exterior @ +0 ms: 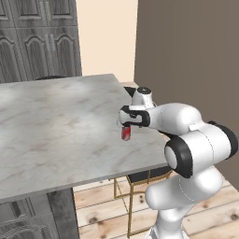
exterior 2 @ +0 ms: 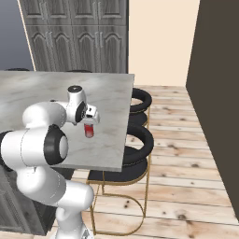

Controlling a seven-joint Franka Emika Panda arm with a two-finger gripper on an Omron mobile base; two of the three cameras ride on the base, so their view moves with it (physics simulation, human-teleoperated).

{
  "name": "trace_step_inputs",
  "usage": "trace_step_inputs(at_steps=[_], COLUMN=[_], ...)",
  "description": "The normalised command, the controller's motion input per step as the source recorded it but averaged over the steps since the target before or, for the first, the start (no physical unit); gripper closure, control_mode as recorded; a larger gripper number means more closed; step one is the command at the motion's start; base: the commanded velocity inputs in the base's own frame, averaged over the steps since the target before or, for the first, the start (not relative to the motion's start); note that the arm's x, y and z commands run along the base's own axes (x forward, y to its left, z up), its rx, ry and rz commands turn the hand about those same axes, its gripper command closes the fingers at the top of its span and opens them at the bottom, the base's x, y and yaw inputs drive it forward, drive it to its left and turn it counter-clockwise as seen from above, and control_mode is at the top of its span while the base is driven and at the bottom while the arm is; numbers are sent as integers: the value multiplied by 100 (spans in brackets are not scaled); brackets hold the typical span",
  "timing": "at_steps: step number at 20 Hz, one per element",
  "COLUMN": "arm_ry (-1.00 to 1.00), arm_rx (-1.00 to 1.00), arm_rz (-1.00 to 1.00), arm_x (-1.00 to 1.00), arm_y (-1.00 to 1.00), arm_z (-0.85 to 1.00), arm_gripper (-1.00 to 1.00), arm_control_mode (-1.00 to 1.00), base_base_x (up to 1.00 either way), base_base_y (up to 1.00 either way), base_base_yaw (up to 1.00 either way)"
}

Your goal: Four empty soda cans are scattered around the kitchen. Gather all the cans and cluster them next to the stove for recycling.

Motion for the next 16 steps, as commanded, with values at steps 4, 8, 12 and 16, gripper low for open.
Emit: trace_step_inputs(at_steps=[4, 8, 12, 16], arm_ry=[0, 0, 0, 0], arm_rx=[0, 0, 0, 0], arm_rz=[0, 0, 0, 0], arm_x=[23, 19, 15, 12], arm_y=[8, 0, 0, 0], arm_z=[-8, -11, -16, -15], arm_gripper=[-100, -100, -100, -100], arm_control_mode=[-100, -100, -100, -100], base_base_x=[0, 0, 0, 0], base_base_y=[0, 0, 0, 0], base_base_yaw=[0, 0, 0, 0])
